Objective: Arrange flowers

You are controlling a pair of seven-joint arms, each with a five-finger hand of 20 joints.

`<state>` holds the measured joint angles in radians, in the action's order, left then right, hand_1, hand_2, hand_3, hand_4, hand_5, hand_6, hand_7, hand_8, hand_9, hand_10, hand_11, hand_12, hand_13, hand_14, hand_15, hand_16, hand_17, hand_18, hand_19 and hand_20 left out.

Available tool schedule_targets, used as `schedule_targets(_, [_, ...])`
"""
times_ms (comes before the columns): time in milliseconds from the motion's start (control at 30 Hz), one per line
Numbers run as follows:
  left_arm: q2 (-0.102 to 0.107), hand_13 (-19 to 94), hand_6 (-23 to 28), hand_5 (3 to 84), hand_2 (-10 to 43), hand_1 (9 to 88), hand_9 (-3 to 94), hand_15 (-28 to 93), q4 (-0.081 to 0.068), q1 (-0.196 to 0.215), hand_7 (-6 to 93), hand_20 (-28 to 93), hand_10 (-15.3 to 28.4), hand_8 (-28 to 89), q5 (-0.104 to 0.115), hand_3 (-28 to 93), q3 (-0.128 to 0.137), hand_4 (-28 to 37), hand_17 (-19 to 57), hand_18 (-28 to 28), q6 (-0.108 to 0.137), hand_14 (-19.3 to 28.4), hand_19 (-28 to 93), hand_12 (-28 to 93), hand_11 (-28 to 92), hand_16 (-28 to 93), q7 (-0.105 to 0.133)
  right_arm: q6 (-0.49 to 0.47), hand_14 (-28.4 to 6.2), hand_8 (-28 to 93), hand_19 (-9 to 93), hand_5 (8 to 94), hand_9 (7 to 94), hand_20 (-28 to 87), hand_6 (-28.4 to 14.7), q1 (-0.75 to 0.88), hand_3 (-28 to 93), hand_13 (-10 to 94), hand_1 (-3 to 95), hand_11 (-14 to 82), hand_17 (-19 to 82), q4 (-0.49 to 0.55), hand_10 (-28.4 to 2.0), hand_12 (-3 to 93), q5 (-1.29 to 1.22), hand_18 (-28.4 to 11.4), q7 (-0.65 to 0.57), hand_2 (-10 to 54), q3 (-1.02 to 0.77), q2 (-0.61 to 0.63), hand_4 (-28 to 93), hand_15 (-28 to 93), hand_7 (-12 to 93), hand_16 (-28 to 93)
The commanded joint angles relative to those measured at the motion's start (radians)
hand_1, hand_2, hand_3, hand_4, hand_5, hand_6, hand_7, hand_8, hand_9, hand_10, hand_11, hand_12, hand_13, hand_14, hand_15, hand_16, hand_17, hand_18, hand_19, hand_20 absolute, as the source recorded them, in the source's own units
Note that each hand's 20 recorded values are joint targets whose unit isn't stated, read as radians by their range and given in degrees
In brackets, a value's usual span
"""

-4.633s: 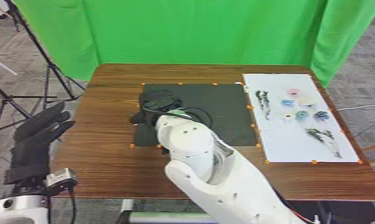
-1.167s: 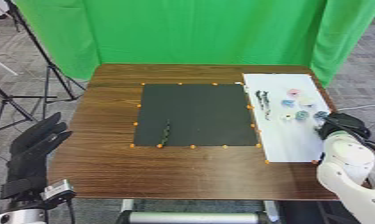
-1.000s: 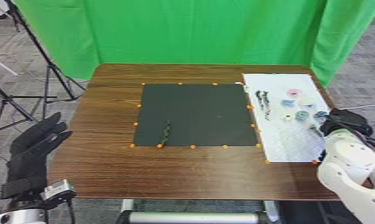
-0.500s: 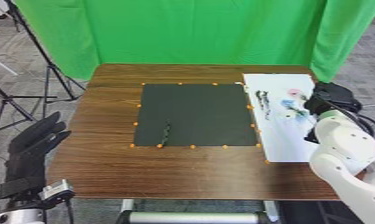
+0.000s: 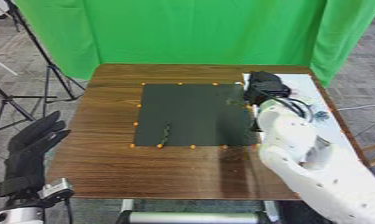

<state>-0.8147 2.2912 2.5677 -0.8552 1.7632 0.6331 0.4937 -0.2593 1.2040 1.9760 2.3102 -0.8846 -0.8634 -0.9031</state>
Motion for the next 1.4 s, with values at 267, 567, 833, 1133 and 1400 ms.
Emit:
schedule_targets(267, [-0.016,23,8.8,37.9,6.0,26.4,32.4,63,0.001,-0.046,16.6,3,19.0,-11,-0.038,84,-0.004,-17.6,-9.9,21.1,-0.046,26.1,58,6,36,-17,-0.062,-0.109,-2.6,22,93,86.4,92.8,-22,-5.1,-0.028,75,94,51.6,38.6,63,-0.137,-11.2,22.9,0.085,-14.4,0.033,-2.2,0.13,-0.282,-26,61,19,22])
schedule_targets(567, [-0.009,23,8.8,37.9,6.0,26.3,32.4,63,-0.012,-0.079,16.6,3,19.1,-11,-0.041,84,-0.02,-17.5,-9.9,21.1,-0.06,26.0,58,6,36,-17,-0.07,-0.117,-2.6,21,93,86.4,92.7,-21,-5.0,-0.031,75,94,51.5,38.6,63,-0.167,-11.2,23.0,0.101,-14.5,0.039,-2.2,0.171,-0.339,-26,62,19,22])
schedule_targets(833, [0.004,23,8.7,37.9,6.0,26.4,32.4,63,-0.025,-0.123,16.6,3,19.0,-11,-0.039,84,-0.047,-17.6,-10.0,21.1,-0.069,26.1,58,6,36,-17,-0.072,-0.173,-2.6,21,93,86.4,92.8,-21,-4.8,-0.011,75,94,51.2,38.7,63,-0.23,-11.1,22.9,0.136,-14.5,0.045,-2.1,0.162,-0.408,-25,62,19,21])
schedule_targets(1133, [-0.024,23,8.7,37.9,5.9,26.4,32.4,63,-0.033,-0.142,16.7,3,19.0,-12,-0.051,84,-0.05,-17.6,-10.0,21.1,-0.096,26.1,58,6,36,-17,-0.083,-0.222,-2.6,21,93,86.5,92.8,-21,-4.9,0.032,75,94,51.1,38.7,63,-0.253,-11.2,23.0,0.161,-14.6,0.054,-2.1,0.14,-0.458,-25,62,19,21])
schedule_targets(1400, [-0.023,23,8.7,38.0,5.9,26.5,32.4,63,-0.038,-0.158,16.7,3,19.1,-12,-0.059,84,-0.061,-17.6,-10.0,21.1,-0.099,26.0,58,6,36,-17,-0.09,-0.23,-2.6,19,93,86.7,92.7,-21,-5.3,0.028,75,94,50.3,38.4,63,-0.257,-11.3,22.9,0.143,-14.8,0.043,-2.7,0.139,-0.467,-25,61,19,21])
